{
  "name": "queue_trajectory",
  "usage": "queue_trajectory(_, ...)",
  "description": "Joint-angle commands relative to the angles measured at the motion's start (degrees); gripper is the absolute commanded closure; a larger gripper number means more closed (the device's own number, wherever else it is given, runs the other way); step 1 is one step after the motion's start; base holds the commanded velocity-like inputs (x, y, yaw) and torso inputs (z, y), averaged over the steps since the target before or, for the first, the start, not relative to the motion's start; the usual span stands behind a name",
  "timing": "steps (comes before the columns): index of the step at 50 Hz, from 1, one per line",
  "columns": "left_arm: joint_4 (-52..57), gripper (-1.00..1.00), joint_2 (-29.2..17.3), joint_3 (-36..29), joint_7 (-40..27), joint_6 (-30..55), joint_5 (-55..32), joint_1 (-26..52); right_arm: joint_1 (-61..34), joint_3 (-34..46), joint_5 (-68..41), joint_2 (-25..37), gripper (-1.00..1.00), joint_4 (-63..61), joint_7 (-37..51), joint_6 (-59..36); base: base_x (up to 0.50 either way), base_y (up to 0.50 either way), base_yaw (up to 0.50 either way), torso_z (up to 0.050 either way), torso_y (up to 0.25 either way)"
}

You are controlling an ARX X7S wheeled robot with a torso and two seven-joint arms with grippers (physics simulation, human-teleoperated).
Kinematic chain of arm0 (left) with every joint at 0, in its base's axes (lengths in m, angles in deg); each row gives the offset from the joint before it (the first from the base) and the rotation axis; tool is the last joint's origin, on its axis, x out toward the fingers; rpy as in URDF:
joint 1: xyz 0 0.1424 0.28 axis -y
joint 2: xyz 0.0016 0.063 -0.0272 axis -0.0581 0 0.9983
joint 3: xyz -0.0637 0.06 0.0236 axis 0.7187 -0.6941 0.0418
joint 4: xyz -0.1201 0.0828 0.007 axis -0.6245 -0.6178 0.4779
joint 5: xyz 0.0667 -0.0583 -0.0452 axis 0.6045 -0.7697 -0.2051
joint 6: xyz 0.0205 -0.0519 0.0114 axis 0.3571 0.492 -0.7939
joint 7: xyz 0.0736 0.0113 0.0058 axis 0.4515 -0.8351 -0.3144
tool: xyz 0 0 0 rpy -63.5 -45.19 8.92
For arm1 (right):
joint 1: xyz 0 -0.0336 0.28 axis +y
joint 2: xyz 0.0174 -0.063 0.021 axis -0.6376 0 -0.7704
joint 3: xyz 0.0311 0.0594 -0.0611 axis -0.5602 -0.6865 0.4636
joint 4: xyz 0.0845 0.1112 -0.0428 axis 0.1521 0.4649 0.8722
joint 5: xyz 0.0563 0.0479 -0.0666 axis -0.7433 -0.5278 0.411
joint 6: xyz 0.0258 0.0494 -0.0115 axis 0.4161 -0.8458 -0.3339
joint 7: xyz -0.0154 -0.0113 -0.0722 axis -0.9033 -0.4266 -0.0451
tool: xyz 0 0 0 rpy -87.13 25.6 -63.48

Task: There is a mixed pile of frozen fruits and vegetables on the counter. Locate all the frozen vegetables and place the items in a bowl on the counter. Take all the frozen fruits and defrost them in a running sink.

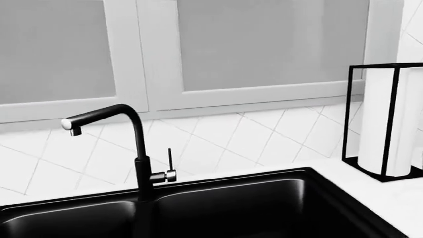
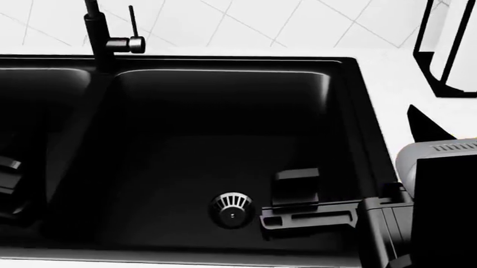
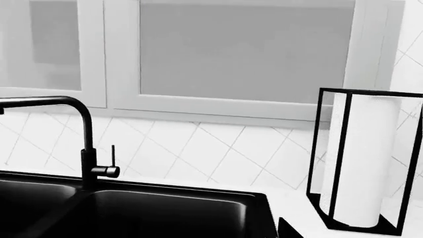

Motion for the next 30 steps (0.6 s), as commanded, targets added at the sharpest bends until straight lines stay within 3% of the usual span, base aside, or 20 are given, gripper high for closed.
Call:
queue_trajectory(1,0.03,-1.0,-0.49,0.26,0.02,-0.37,-0.39,-0.13,-0.28,0.21,-0.16,0.14,-1.0,-0.23,0.16,-0.15,0.09,0.49,0.0,0.0,0.0)
queue_trajectory(30,0.69,-1.0,-0.71,0.96,1.96,-1.69,1.75,-4.17,-0.41,0.93,-0.09,0.53,-1.0,-0.5,0.07,-0.63,0.01,0.49,0.0,0.0,0.0)
